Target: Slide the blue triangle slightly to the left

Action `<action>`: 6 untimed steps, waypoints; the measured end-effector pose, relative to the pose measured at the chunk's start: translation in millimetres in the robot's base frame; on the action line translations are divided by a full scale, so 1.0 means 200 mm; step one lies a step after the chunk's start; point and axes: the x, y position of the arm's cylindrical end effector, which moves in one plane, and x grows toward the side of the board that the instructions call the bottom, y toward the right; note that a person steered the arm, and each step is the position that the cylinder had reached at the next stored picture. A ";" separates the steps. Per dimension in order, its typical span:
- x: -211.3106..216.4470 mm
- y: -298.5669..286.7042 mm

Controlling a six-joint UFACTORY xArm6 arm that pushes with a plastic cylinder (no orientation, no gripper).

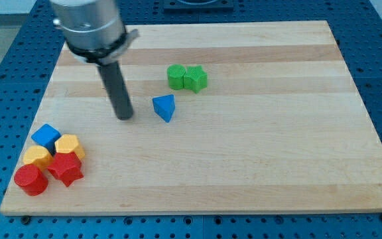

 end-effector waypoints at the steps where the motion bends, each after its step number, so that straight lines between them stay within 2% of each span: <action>1: 0.17 0.24; 2: 0.27 0.55; 3: 0.09 0.72; 4: -0.09 0.67; 5: -0.10 0.39; 6: -0.03 -0.04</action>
